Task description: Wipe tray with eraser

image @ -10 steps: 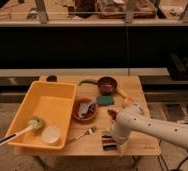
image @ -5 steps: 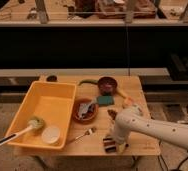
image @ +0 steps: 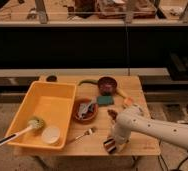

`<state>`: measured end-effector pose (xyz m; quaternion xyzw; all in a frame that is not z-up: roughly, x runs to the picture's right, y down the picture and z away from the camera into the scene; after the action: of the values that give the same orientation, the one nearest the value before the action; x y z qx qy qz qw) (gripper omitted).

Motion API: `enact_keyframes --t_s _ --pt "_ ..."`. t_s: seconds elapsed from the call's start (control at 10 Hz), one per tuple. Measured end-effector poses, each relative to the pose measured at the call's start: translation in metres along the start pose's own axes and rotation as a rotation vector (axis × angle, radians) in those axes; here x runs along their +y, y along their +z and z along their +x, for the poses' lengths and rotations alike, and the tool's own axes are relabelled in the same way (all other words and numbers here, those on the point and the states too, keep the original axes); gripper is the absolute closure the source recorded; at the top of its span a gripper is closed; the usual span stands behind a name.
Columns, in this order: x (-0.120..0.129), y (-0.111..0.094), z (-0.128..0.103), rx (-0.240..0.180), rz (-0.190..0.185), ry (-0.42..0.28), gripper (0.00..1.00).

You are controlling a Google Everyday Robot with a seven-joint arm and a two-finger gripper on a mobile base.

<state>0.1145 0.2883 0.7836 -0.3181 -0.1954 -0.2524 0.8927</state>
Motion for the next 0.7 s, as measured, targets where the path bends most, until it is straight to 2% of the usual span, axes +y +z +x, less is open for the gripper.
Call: enact_keyframes --t_s 0.3,0.4,0.5,0.7 --pt "-0.006 -0.035 -0.018 0.055 0.060 -0.057 1.00" --pt "-0.010 -0.065 -0.031 0.074 0.091 -0.091 1.00" --pt "-0.013 -0.080 -0.037 0.083 0.107 -0.106 1.00" --pt "-0.028 -0.130 -0.060 0.104 0.161 -0.165 1.00"
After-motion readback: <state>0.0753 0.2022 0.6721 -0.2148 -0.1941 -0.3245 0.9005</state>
